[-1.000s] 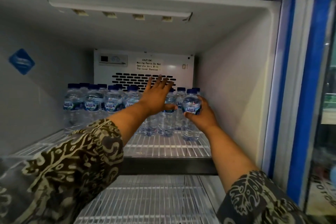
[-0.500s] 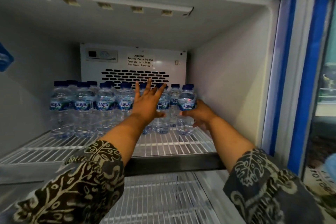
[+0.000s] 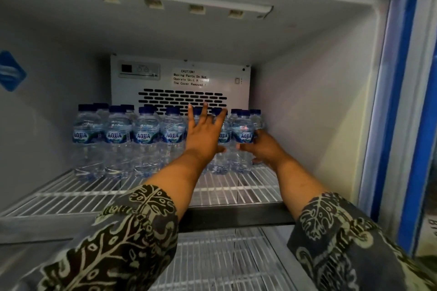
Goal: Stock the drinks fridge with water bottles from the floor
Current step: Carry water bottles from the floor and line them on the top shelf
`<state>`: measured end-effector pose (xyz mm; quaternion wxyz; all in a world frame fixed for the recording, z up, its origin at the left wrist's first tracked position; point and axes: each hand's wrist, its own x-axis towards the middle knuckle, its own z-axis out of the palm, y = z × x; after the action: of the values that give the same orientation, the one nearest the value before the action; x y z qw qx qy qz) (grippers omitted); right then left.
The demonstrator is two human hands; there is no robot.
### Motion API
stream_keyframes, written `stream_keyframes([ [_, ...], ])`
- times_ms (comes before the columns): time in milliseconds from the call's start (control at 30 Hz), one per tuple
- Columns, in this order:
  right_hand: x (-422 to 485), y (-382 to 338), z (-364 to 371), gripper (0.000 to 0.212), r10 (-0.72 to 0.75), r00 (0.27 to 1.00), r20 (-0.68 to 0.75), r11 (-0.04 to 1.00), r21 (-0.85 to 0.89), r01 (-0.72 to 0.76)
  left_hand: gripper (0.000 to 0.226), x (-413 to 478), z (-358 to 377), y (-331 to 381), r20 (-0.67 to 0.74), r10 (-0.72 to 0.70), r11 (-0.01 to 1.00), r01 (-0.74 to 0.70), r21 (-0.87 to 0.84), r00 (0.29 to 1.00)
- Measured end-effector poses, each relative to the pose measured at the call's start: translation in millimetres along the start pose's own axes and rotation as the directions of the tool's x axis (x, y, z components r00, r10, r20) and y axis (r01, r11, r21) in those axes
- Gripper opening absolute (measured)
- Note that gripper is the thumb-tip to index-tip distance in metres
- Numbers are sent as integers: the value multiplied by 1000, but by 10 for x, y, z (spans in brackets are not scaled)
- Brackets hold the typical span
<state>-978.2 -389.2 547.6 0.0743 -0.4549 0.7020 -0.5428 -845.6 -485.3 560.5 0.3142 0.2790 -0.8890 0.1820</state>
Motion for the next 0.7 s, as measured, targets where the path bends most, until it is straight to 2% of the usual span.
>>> stream_keyframes([
  [133, 12, 34, 74, 57, -57, 995, -77, 989, -142, 45, 103, 10, 9, 11, 6, -2, 999, 2, 40, 1000],
  [300, -7, 34, 50, 62, -34, 997, -69, 992, -120, 26, 103, 13, -17, -19, 7, 10, 997, -11, 70, 1000],
  [400, -60, 54, -14, 68, 14, 1000, -15, 997, -75, -15, 102, 7, -25, -23, 32, 17, 996, -20, 88, 999],
  [500, -79, 78, -40, 70, 37, 999, -34, 997, -70, -40, 103, -1, -22, -28, 44, 26, 997, -29, 72, 999],
  [700, -63, 72, -19, 72, 56, 996, -65, 982, -176, -67, 100, -11, 29, -33, 24, 34, 997, -36, 63, 999],
])
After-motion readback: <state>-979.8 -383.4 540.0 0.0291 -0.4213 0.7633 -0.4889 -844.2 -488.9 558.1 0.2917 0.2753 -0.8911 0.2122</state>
